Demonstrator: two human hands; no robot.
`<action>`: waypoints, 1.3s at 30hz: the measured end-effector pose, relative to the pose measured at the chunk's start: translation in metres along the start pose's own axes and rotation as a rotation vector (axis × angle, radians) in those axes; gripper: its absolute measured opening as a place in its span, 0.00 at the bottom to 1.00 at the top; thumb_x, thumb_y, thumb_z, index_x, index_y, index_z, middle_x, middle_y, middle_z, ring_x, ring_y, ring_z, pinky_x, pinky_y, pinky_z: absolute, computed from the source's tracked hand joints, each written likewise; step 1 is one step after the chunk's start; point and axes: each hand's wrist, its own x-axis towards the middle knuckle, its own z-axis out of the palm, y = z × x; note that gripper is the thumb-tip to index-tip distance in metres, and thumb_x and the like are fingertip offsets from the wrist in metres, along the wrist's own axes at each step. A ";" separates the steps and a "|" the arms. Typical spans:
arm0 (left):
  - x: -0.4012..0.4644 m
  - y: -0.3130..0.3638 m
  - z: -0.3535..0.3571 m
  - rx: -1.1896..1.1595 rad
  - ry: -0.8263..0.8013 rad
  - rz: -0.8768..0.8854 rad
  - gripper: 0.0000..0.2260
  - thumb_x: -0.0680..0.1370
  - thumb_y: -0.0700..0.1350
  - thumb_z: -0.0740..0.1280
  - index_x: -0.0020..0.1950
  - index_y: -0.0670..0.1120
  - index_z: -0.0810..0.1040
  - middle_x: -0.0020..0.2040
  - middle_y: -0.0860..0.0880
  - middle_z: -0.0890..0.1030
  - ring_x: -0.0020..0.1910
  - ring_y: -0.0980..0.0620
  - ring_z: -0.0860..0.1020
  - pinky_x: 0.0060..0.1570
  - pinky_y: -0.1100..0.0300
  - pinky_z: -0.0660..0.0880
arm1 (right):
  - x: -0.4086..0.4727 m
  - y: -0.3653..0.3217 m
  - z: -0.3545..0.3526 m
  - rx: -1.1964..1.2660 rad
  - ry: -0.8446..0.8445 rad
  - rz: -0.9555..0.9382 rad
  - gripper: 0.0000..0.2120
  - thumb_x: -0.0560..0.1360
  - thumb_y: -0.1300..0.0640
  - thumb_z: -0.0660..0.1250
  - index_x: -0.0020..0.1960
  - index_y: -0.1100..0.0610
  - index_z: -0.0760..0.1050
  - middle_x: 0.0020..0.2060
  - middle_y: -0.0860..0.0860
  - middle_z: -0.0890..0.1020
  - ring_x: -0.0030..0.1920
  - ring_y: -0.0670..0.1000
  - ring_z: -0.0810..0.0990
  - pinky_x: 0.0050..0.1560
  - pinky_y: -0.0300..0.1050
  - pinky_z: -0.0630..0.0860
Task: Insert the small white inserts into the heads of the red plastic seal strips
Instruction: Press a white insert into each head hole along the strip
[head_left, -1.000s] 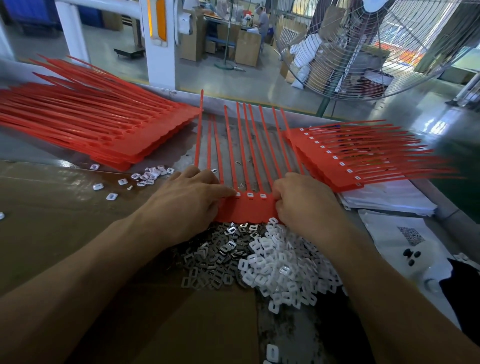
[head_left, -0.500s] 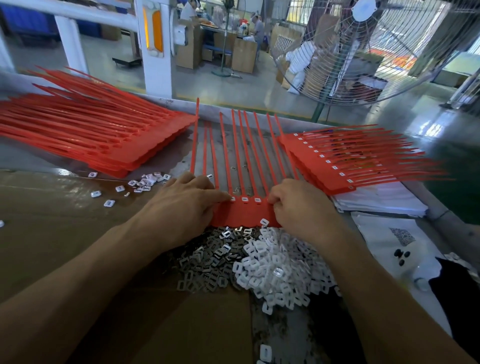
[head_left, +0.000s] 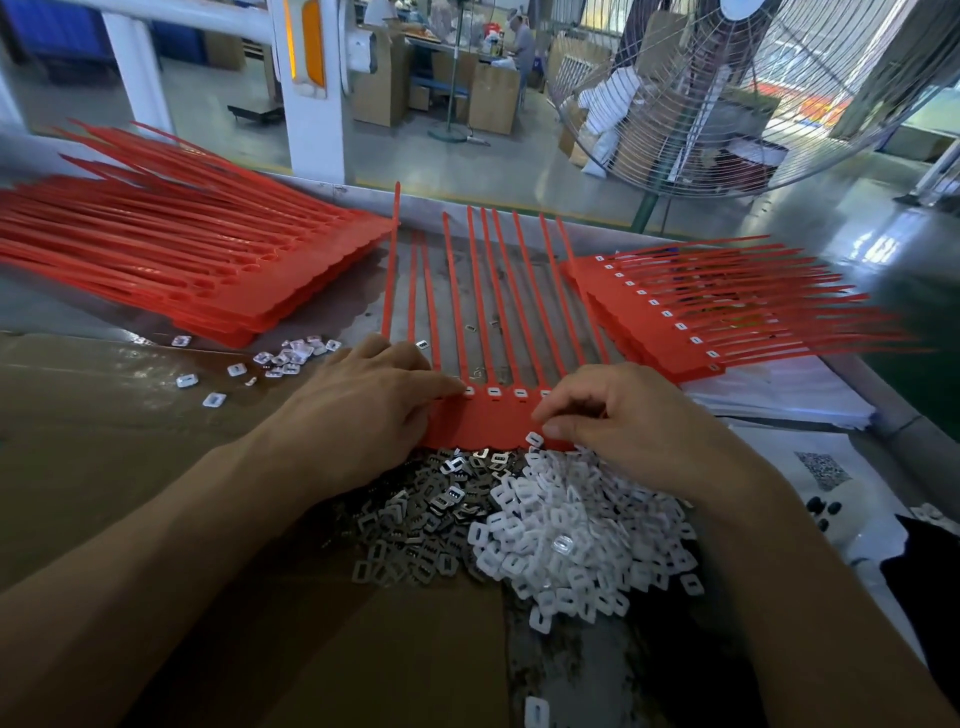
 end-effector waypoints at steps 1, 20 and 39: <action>0.000 0.000 0.000 -0.001 -0.001 -0.001 0.20 0.82 0.53 0.56 0.73 0.67 0.67 0.65 0.60 0.72 0.66 0.55 0.66 0.67 0.51 0.66 | 0.000 0.002 0.000 0.012 -0.001 -0.003 0.07 0.77 0.55 0.76 0.48 0.42 0.85 0.45 0.36 0.84 0.47 0.38 0.83 0.53 0.45 0.79; -0.001 0.001 -0.001 -0.007 0.012 0.002 0.19 0.83 0.54 0.57 0.74 0.66 0.67 0.65 0.60 0.72 0.65 0.56 0.66 0.68 0.52 0.65 | 0.001 -0.002 0.004 -0.014 -0.023 -0.054 0.06 0.75 0.57 0.78 0.50 0.48 0.87 0.43 0.40 0.82 0.48 0.39 0.81 0.52 0.36 0.74; -0.001 0.000 0.000 -0.013 0.022 0.007 0.20 0.82 0.54 0.55 0.73 0.67 0.68 0.64 0.60 0.73 0.63 0.56 0.67 0.66 0.52 0.67 | -0.002 -0.012 0.004 -0.110 -0.034 -0.085 0.05 0.74 0.55 0.78 0.50 0.50 0.86 0.44 0.43 0.81 0.45 0.42 0.80 0.50 0.42 0.76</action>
